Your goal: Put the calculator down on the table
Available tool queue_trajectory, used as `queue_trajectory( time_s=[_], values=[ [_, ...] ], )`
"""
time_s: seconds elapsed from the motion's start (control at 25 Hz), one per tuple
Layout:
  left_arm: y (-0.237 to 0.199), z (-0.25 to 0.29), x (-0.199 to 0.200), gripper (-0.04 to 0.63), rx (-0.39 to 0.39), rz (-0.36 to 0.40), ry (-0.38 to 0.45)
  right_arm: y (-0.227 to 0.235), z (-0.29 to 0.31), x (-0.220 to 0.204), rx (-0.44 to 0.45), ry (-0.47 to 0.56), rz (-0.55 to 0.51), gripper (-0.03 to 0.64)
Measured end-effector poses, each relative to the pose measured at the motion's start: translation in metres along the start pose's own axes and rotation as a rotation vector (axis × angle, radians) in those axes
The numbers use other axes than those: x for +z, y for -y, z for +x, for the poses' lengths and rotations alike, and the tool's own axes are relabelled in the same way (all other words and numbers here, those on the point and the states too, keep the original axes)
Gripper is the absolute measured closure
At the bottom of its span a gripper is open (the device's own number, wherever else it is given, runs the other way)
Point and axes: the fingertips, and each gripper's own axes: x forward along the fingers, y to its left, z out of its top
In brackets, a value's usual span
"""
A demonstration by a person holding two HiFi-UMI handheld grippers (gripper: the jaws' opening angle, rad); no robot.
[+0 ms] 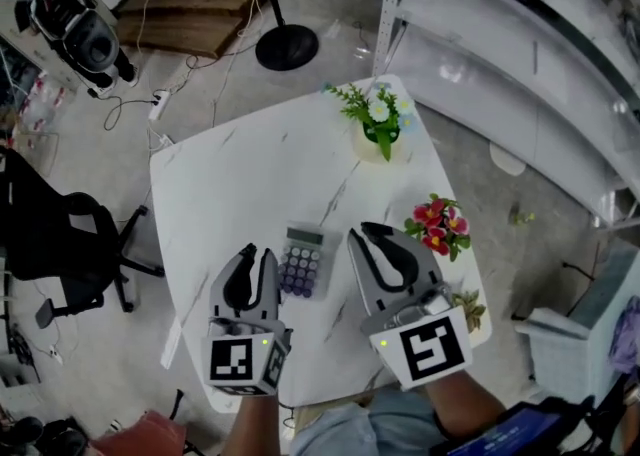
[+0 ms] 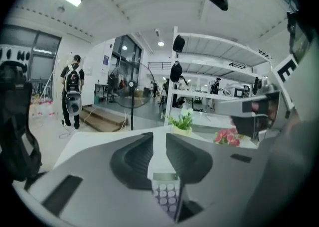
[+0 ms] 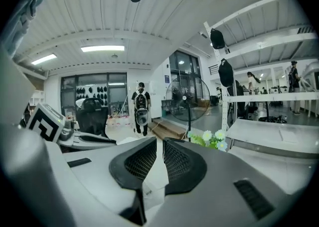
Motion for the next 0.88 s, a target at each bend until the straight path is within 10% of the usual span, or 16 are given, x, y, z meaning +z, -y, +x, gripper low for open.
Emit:
queue_trajectory(
  time_s=[0.44,0.88],
  values=[
    [0.015,-0.097,0.138,0.588,0.173,0.103,0.356,-0.035,-0.037,0.091,0.059,0.191,-0.108,0.598],
    [0.022,-0.127,0.165,0.588,0.208,0.129,0.427,-0.048,-0.054,0.126,0.065,0.288,-0.163,0.601]
  ],
)
